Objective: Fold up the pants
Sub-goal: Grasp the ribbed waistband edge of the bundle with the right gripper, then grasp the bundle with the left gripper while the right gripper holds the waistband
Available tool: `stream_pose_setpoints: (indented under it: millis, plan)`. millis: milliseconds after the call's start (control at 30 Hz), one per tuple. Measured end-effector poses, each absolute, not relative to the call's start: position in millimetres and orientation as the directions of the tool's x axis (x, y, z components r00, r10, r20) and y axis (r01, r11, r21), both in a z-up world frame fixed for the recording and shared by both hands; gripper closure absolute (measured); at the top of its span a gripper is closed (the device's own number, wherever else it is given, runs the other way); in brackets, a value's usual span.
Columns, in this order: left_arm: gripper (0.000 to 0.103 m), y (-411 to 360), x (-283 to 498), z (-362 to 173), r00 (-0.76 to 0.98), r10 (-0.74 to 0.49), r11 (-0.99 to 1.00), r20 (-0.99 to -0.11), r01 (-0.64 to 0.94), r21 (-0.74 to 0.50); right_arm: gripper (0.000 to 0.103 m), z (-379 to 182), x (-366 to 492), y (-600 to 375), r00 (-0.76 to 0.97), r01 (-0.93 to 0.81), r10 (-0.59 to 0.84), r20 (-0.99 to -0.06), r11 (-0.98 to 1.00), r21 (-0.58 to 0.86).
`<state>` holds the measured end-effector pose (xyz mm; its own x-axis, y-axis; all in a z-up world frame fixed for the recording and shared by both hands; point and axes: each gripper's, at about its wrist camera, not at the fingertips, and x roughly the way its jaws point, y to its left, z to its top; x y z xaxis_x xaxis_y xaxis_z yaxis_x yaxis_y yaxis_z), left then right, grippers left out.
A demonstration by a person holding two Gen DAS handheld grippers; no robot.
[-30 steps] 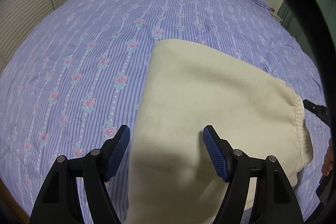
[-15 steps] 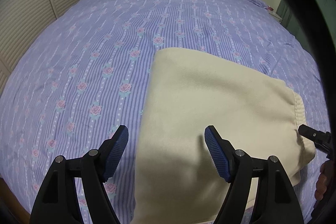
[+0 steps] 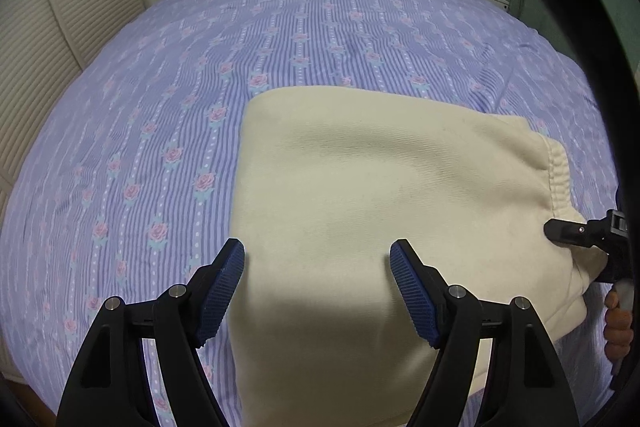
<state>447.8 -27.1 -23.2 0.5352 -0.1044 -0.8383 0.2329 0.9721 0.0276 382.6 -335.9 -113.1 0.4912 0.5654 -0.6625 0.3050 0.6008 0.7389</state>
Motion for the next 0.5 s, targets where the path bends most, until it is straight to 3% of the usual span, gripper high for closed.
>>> stream_pose_setpoints:
  millis: [133,200,333,500]
  plan:
    - [0.028,-17,453,-24,0.523,-0.13,0.975,-0.842,0.22,-0.014,0.052,-101,381,-329,0.495,0.315,0.525,-0.693,0.635,0.706]
    - [0.028,-7,456,-25,0.508,-0.159,0.977,-0.847,0.202,-0.062,0.055,-89,383,-321,0.485,0.323,0.473,-0.736,0.685,0.653]
    - [0.027,23,463,-28,0.479,-0.204,0.978,-0.854,0.127,-0.162,0.056,-69,395,-297,0.448,0.319,0.332,-0.831,0.808,0.495]
    - [0.022,35,468,-32,0.452,-0.316,0.947,-0.834,0.197,-0.252,0.057,-60,407,-279,0.426,0.311,0.23,-0.875,0.871,0.381]
